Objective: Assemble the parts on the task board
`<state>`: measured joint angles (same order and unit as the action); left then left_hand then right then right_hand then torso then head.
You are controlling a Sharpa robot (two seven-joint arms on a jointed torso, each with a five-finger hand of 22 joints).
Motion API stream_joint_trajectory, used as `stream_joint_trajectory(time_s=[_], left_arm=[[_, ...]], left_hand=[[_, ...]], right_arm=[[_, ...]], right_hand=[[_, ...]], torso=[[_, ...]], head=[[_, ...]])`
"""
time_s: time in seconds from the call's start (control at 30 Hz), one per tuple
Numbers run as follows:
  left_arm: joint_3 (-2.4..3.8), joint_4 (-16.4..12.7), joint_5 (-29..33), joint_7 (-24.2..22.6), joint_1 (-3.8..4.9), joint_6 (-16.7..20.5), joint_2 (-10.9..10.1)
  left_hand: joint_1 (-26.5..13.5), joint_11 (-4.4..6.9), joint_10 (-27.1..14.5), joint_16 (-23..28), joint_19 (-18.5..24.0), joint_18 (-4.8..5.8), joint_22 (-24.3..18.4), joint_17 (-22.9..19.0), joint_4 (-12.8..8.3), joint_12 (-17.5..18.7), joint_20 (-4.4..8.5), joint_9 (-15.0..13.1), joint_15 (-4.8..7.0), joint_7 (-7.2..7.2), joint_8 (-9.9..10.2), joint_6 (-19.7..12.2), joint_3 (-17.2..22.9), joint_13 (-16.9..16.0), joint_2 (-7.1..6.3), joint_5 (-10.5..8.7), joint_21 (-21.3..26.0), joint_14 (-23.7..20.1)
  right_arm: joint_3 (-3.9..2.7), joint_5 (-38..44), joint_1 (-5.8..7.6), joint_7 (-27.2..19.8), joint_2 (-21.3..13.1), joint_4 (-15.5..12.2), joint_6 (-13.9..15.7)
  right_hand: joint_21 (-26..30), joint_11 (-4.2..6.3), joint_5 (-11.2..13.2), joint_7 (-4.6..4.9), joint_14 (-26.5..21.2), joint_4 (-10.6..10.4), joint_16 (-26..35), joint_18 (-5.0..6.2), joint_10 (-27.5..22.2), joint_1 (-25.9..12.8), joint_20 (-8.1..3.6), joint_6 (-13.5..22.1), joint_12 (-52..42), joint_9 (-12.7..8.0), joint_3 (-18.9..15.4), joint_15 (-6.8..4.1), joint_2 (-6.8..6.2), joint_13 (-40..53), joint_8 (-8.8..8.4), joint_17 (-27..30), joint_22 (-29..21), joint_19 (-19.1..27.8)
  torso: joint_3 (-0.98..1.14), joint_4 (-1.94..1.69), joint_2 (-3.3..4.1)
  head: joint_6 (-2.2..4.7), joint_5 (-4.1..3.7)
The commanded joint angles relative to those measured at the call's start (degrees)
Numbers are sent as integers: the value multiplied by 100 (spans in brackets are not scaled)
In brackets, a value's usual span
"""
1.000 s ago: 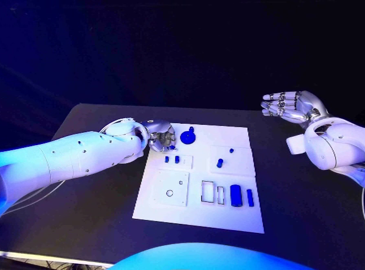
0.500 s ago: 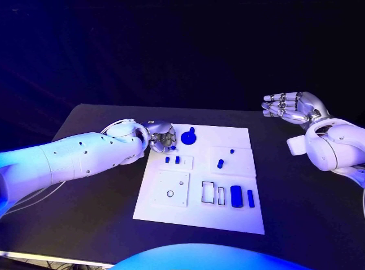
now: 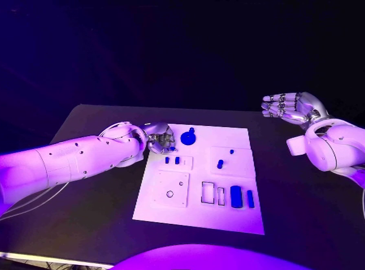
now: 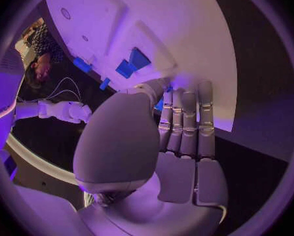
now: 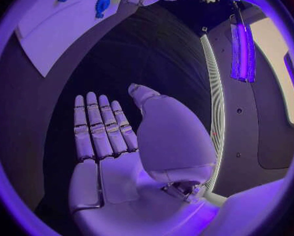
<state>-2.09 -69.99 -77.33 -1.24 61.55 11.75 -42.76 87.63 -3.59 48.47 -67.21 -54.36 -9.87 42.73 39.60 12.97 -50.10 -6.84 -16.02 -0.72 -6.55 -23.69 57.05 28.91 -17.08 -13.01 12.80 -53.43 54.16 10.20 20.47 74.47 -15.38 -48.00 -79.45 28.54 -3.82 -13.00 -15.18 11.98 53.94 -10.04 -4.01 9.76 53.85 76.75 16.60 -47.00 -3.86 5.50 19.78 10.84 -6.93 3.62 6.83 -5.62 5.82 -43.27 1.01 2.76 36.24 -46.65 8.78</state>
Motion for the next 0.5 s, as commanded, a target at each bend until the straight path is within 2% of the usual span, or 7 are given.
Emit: stream_joint_trajectory(time_s=[0.03, 0.3, 0.5], left_arm=[[3, -39, 413, -19, -27, -39, -29], [74, -153, 595, 2, -25, -6, -137], [113, -209, 669, 23, -24, -4, -185]], left_hand=[[12, 3, 27, 8, -10, -69, 7, -17, 1, 20, 38, -28, 17, -10, -11, 23, 36, 9, 52, 18, -29, 16], [-53, -68, 20, 73, 19, -63, 38, -75, -49, 375, 19, -80, -28, -78, 25, 5, 203, 176, 21, 20, -49, -13], [-136, -141, 143, 168, 50, -68, 52, -139, -125, 912, -28, -160, -82, -135, 75, 2, 326, 416, 8, 20, -47, -6]], right_arm=[[-2, 28, -2, -80, 1, -10, -69], [-2, 28, -2, -81, 0, -12, -69], [-2, 28, -2, -81, -4, -11, -67]], right_hand=[[-26, 5, 14, 431, 52, 6, 19, -19, 26, -21, -2, -29, 14, -5, -27, 7, 14, 0, -20, 5, -5, 43], [-26, 5, 14, 431, 52, 6, 19, -19, 26, -21, -2, -29, 14, -5, -27, 7, 14, 0, -20, 5, -5, 43], [-27, 5, 15, 432, 51, 5, 20, -19, 25, -23, -2, -29, 14, -6, -28, 7, 15, 0, -22, 7, -7, 36]], torso=[[-2, -4, -1], [1, 0, -3], [-2, 1, -1]], head=[[3, -2], [11, 12], [27, 17]])
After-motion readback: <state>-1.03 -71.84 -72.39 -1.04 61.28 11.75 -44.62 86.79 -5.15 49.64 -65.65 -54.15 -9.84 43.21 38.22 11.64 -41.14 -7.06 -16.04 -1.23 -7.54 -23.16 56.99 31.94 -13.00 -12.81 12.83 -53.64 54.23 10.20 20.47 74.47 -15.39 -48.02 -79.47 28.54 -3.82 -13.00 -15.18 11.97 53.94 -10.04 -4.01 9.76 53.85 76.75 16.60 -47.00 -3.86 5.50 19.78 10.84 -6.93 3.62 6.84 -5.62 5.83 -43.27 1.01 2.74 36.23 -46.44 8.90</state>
